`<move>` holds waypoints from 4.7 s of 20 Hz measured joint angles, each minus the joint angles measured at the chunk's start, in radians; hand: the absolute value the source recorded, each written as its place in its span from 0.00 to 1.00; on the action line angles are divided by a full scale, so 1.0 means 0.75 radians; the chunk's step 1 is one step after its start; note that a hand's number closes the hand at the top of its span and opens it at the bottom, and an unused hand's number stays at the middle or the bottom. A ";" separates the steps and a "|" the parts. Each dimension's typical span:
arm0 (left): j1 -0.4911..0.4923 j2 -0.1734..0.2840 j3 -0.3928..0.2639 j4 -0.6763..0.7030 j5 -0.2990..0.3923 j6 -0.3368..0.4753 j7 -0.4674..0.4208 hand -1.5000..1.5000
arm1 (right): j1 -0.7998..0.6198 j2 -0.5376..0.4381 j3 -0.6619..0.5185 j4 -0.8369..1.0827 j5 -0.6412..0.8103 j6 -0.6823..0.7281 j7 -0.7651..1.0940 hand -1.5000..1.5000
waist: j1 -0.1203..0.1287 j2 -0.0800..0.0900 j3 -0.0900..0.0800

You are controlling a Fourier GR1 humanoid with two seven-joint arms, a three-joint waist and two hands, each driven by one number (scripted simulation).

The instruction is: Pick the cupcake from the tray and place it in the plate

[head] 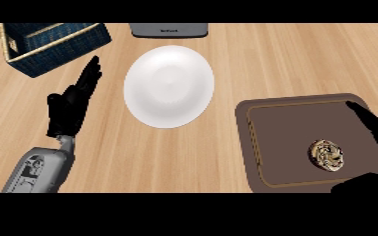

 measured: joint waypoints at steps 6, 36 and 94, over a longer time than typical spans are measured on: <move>-0.015 -0.042 0.019 0.010 -0.037 -0.007 0.009 0.50 | -0.041 0.093 0.020 0.154 0.076 0.115 -0.026 0.00 | 0.001 0.000 0.000; -0.019 -0.162 0.157 0.011 -0.189 -0.118 0.022 0.50 | -0.049 0.454 -0.175 0.598 0.599 0.162 -0.512 1.00 | -0.003 -0.002 -0.001; -0.140 -0.244 0.136 0.044 -0.243 -0.182 0.032 0.50 | -1.418 1.127 0.468 1.898 0.209 -0.544 -0.852 0.00 | 0.140 0.036 0.001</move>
